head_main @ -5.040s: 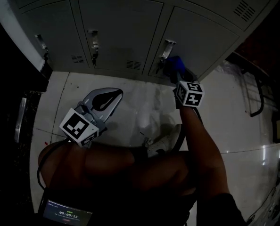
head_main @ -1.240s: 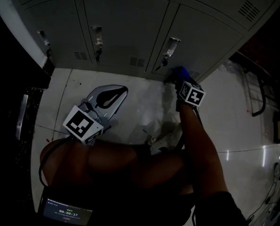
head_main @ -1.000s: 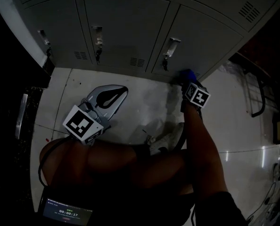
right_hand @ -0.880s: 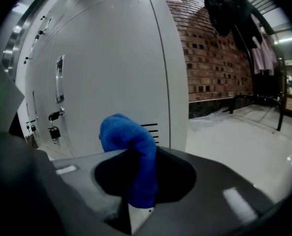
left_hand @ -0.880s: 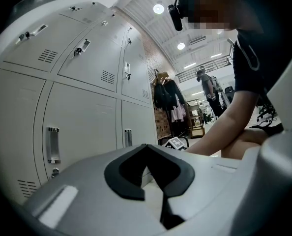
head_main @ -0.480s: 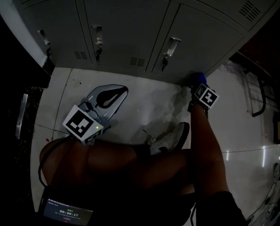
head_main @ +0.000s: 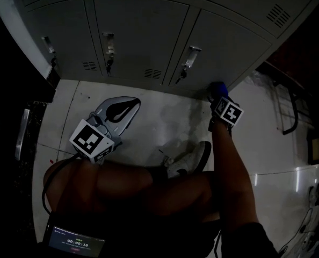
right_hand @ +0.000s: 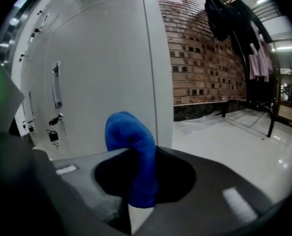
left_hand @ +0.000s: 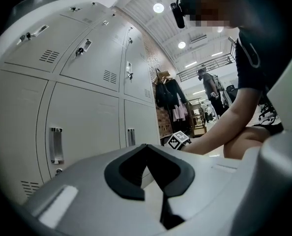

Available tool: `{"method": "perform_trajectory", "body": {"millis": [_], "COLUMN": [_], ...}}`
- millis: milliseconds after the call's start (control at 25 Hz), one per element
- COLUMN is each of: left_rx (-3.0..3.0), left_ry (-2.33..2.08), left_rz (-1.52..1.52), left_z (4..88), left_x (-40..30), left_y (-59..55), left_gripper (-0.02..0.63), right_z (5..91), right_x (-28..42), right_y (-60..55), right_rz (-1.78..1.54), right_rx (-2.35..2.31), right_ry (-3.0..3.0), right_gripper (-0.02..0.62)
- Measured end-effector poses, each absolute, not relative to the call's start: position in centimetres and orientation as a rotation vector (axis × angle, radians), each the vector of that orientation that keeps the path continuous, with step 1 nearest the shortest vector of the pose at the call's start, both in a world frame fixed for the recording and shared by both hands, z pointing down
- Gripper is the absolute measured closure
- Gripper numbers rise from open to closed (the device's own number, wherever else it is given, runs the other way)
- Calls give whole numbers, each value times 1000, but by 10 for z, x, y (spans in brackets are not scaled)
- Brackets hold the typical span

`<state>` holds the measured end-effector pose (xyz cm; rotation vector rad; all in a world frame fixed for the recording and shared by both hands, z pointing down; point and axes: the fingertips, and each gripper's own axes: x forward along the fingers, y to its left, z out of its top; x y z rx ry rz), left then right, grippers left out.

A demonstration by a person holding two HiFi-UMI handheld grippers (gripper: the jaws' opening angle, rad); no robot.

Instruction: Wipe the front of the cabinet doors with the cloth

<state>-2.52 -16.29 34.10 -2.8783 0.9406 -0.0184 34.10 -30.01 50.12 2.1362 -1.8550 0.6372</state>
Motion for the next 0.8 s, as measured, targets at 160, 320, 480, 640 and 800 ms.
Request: {"method": "perform_trajectory", "body": {"millis": [160,320,480,640,800], "left_rx": [-2869,-2865,-2860,-2853,-2849], "left_ry": [954,960,965,969,965], "left_rz": [-17,-12,-8,1,5], "left_z": [340,338,337,334,332], "left_x": [-30,-32,-34,-35,-34], "left_y": [-166,-167,-168,-169,-168], "left_gripper": [600,600,601,600,600], "right_z": [450,391,349,322,306], "right_x": [296,261,225,182,133], "right_y": [-304,-302,-289,-269,-242], "right_rz": [496,227,87,27,-68], "right_rx": [2099,2049,1994,1879,1691], "right_ry": [-2037,-2193,-2358,-2545,-2690], "right_gripper": [514,514,514,514,514]}}
